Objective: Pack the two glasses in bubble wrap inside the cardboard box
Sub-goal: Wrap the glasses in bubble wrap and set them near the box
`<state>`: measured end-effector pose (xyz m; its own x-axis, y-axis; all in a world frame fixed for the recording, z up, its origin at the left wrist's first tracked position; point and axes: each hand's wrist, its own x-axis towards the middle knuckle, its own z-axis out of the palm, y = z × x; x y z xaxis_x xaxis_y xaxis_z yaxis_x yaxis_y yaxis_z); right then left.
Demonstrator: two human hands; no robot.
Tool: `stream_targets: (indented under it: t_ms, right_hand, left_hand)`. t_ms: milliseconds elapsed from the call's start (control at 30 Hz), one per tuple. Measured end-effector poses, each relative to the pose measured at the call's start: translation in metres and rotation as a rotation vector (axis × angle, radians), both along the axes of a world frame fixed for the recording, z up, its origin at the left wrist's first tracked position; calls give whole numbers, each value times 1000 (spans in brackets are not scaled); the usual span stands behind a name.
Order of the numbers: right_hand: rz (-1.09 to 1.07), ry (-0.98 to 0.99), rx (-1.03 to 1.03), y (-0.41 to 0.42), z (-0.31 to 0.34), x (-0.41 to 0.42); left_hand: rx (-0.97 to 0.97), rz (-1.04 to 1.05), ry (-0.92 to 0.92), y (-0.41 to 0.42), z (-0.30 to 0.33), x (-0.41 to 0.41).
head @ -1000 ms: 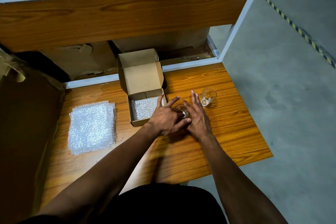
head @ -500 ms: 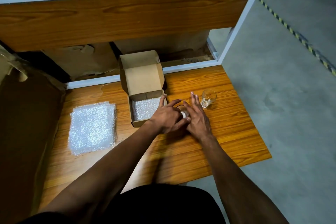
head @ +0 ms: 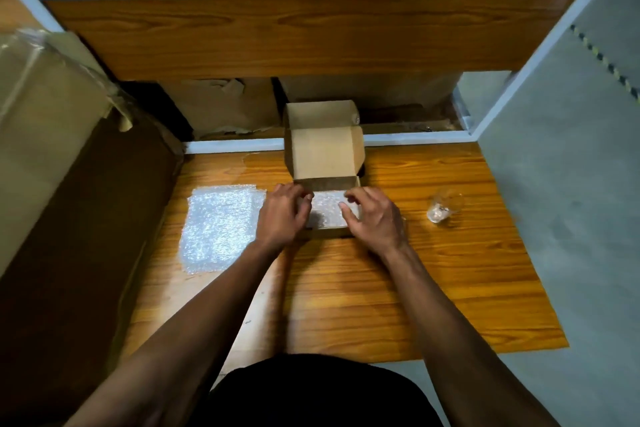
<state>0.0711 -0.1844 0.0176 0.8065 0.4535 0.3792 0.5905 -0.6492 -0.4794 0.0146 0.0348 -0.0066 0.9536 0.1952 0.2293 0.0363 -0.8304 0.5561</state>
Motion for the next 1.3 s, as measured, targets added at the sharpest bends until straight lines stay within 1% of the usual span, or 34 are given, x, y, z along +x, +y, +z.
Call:
stream_targets:
  t_ms: [67,133,233,300,400,500,600,733,933,1100,1167,1300]
  right_hand:
    - [126,125,-14,33,1,-3]
    - [230,212,-29,67,-1,-7]
    - [324,314,-37,111,-1,-13]
    - [356,370,-80,137,0,-15]
    - [309,434,-145,171,-3,-14]
    - [227,516,-214,197,-7,-9]
    - [197,587,-309,211,-13,-5]
    - [181,598,-334,220,-20,-5]
    - [142,467,-228,225,-18,-6]
    - [155,459,-170,226,-17,-6]
    - [160,500,-80,227,-14,-5]
    - [124,727,137,228,1,0]
  left_hand:
    - [57,81,32,20,-9,-14]
    - [123,192,116,41,-16,-29]
    - [237,350,262,69,-25,-45]
    - [246,417,329,88,-29,-51]
    - [243,422,384,110,-32,-53]
    - [249,397,399,126,-29,-50]
    - [254,373,415,139,-22,-41]
    - [238,360,411,150,-18,-32]
    - [219,341,356,157,-14,-29]
    - [175,288,388,160,-12,-34]
    - [150,299,339,161,-9,-38]
    - [125,313,214,165,1,-40]
